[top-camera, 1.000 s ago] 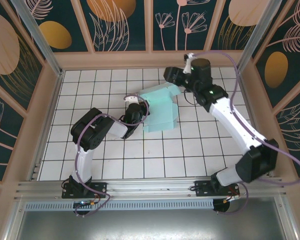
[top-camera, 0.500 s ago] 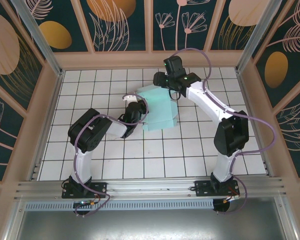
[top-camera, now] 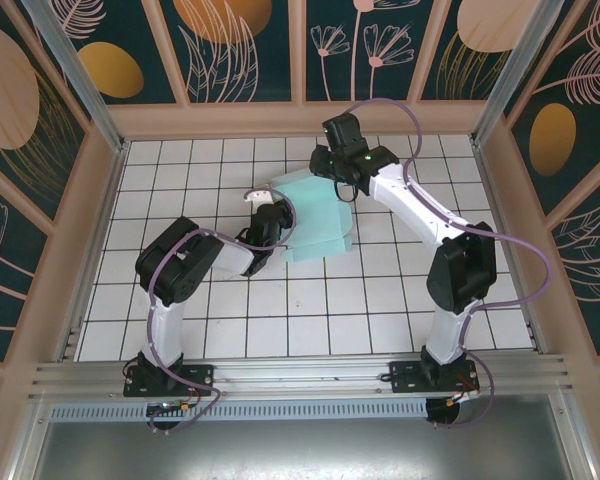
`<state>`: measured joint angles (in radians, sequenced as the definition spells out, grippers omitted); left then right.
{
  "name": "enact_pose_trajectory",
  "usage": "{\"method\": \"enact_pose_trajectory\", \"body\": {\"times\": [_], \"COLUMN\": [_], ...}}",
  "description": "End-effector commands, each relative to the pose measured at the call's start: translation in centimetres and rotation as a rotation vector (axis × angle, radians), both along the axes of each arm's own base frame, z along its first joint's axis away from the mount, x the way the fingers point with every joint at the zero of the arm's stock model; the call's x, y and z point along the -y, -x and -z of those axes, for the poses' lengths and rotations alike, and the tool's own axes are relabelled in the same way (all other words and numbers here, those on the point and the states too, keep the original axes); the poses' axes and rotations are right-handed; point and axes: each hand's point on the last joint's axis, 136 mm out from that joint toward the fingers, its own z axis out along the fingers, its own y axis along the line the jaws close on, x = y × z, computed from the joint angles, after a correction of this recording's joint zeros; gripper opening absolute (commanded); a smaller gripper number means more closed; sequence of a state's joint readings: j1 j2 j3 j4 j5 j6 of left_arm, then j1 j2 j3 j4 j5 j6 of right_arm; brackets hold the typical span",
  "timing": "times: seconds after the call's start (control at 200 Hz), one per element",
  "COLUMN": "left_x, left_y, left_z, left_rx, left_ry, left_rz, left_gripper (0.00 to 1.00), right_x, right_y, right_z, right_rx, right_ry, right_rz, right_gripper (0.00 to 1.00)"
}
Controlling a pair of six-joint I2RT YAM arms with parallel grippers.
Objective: Fold the paper box
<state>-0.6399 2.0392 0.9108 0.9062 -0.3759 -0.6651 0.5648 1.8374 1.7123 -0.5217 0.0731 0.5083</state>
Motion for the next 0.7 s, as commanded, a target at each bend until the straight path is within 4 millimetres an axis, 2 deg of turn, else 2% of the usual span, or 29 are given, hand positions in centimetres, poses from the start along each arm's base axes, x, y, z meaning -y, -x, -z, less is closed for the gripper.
{"method": "enact_pose_trajectory", "body": {"times": [0.0,0.08,0.235,0.48,0.696], "left_x": [-0.2,-0.2,-0.2,0.0,0.0], "left_y": [-0.2,-0.3,-0.3,-0.3,-0.3], "left_z": [-1.9,-1.7,-1.5,-1.4,-1.6], "left_rx": [0.036,0.030,0.025,0.021,0.028], "left_ry": [0.007,0.003,-0.001,0.005,0.007], "left_rz": [-0.014,-0.016,-0.020,-0.015,-0.010], "left_gripper": [0.00,0.00,0.00,0.00,0.00], "right_x": [-0.2,-0.1,0.4,-0.6,-1.2], "right_y": [-0.1,0.1,0.7,1.0,0.9], "right_z": [1.3,1.4,1.3,2.8,2.7], "right_rx": [-0.048,-0.052,-0.039,-0.088,-0.095], "right_ry": [-0.004,0.000,0.027,-0.006,-0.044], "right_rz": [0.027,0.032,0.045,0.017,0.004], "right_gripper": [0.29,0.37,0.39,0.30,0.25]}}
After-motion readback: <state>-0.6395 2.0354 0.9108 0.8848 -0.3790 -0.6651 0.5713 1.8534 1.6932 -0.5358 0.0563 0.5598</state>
